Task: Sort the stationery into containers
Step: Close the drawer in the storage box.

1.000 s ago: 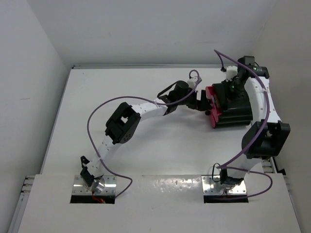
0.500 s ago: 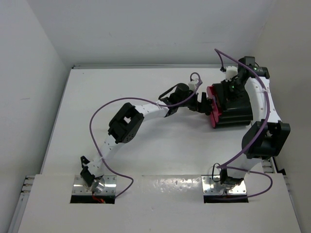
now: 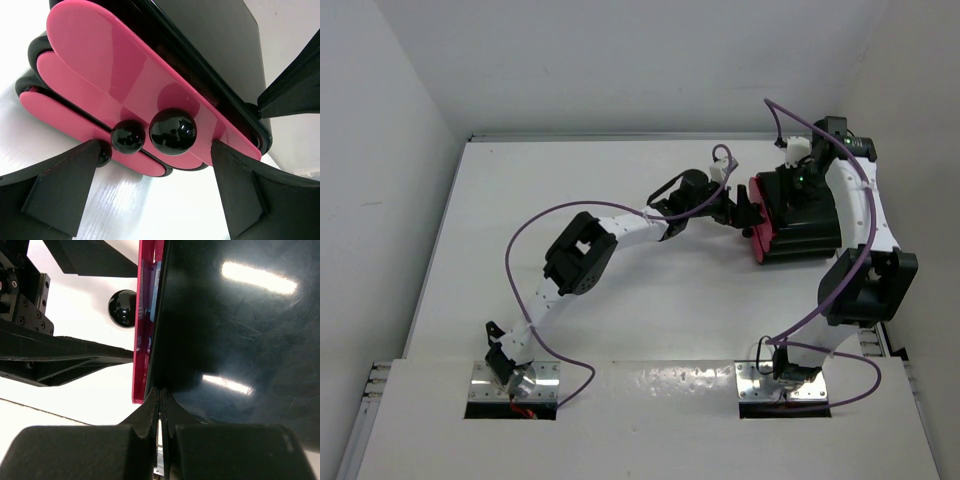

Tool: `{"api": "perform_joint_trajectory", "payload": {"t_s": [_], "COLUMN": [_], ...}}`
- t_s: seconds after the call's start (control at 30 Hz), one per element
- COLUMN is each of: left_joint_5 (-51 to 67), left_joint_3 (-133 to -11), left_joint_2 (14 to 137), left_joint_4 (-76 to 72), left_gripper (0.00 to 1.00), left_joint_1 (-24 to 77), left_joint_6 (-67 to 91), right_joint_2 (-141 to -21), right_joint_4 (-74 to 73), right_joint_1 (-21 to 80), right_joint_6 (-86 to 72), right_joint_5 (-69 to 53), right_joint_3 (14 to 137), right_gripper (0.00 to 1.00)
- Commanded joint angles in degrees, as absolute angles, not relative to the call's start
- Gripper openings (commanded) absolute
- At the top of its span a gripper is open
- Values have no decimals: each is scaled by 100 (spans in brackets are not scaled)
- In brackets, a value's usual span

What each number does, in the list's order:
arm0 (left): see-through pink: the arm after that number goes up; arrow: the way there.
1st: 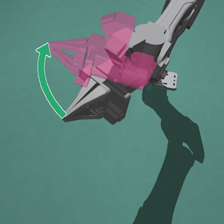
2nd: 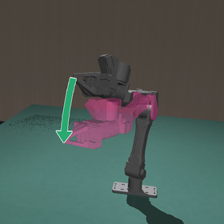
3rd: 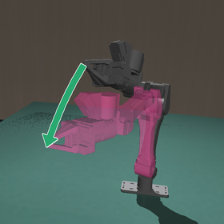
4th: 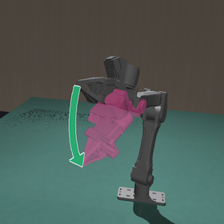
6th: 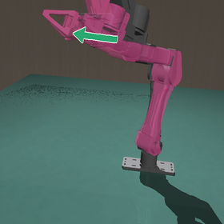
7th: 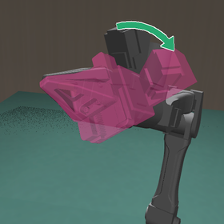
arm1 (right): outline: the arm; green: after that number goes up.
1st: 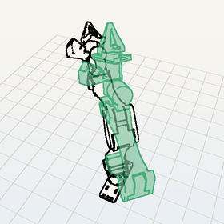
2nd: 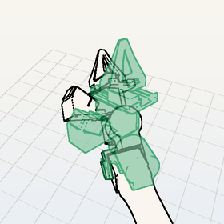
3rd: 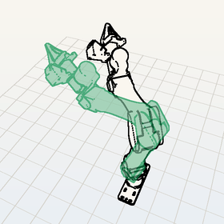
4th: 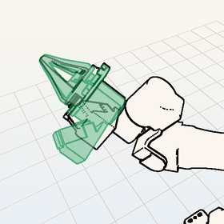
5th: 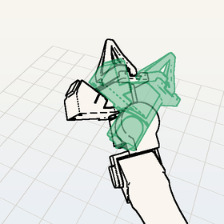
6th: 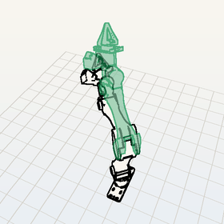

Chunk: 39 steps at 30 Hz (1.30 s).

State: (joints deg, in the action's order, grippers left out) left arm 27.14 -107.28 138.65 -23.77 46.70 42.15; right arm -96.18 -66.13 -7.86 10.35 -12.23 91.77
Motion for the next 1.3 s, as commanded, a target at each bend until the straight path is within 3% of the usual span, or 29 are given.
{"api": "perform_joint_trajectory", "payload": {"t_s": [0.0,0.8,1.07,1.27], "left_joint_5": [2778,2488,2531,2645], "left_joint_3": [-10995,-11189,-10337,-9634], "left_joint_2": [13922,14142,13439,12280], "left_joint_4": [-2638,-2786,-2875,-1917], "left_gripper": [100,100,100,100], "left_joint_1": [4772,4904,4492,4149], "left_joint_6": [4140,4263,4343,3762], "right_joint_2": [-10055,-10011,-9958,-9914], "right_joint_4": [-7137,-7110,-7181,-7224], "right_joint_1": [-791,-800,-809,-844], "right_joint_6": [1090,1081,1099,1037], "right_joint_5": [-1063,-1248,-1204,-1178], "right_joint_3": [8868,8657,8833,9595], "right_gripper": [0,0,0,0]}}
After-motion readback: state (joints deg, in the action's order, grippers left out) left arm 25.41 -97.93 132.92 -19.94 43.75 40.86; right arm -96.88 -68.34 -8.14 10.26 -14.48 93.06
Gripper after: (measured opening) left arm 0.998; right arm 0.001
